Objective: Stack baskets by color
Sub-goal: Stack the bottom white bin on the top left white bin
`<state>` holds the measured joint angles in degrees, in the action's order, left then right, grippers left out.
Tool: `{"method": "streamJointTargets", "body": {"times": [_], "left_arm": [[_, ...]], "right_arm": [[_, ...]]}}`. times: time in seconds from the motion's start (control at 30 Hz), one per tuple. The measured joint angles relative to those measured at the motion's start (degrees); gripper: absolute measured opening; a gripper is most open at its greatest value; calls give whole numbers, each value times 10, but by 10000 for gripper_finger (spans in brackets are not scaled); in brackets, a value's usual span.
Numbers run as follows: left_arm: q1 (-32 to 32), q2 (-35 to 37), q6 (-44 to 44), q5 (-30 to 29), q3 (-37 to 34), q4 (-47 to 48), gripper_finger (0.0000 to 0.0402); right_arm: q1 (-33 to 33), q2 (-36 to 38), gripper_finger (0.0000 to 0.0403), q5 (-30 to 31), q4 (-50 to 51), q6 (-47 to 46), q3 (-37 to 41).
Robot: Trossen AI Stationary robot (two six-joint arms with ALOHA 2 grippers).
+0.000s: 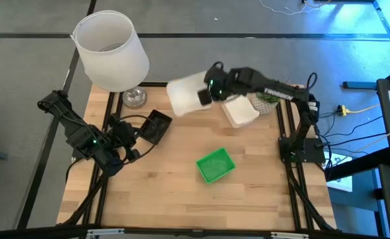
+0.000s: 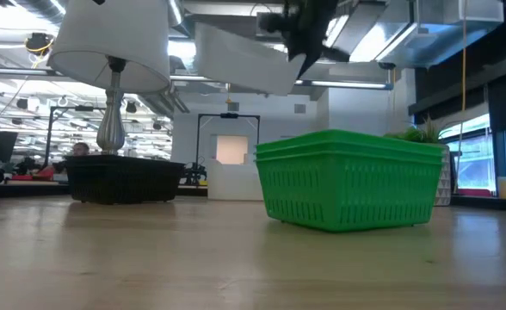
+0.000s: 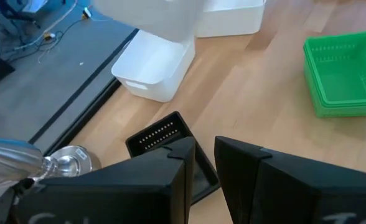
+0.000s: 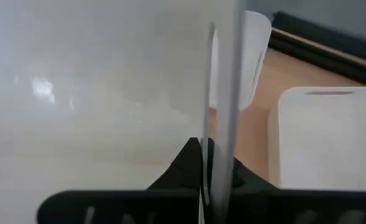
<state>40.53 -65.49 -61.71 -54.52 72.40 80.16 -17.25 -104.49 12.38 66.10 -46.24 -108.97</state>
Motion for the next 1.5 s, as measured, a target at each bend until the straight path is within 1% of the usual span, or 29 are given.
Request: {"method": "streamJointTargets", "body": {"times": [0.1,0.17,0.23,0.33,0.53,0.73,1.0,1.17,1.37,1.5], "left_arm": [[0,0,9,-9,0,2,54],[0,0,10,-29,0,4,54],[-2,0,10,-56,0,4,54],[-16,0,10,-90,0,4,54],[-53,0,10,-92,0,4,54],[-86,0,23,-89,0,2,54],[-115,0,25,-89,0,2,54],[-125,0,37,-87,0,2,54],[-137,0,44,-58,0,2,54],[-141,0,44,-49,0,2,54]], "right_arm": [[-47,0,0,-36,-38,-3,29],[-70,0,0,-61,-92,-3,56],[-88,0,0,-89,-126,2,85],[-111,-1,0,-111,-177,8,132],[-144,-1,0,-109,-259,48,212],[-163,-1,0,-111,-345,63,268],[-171,-25,0,-112,-355,93,296],[-171,-35,0,-151,-349,96,296],[-158,-36,0,-155,-315,92,296],[-150,-36,0,-155,-306,97,292]]}}
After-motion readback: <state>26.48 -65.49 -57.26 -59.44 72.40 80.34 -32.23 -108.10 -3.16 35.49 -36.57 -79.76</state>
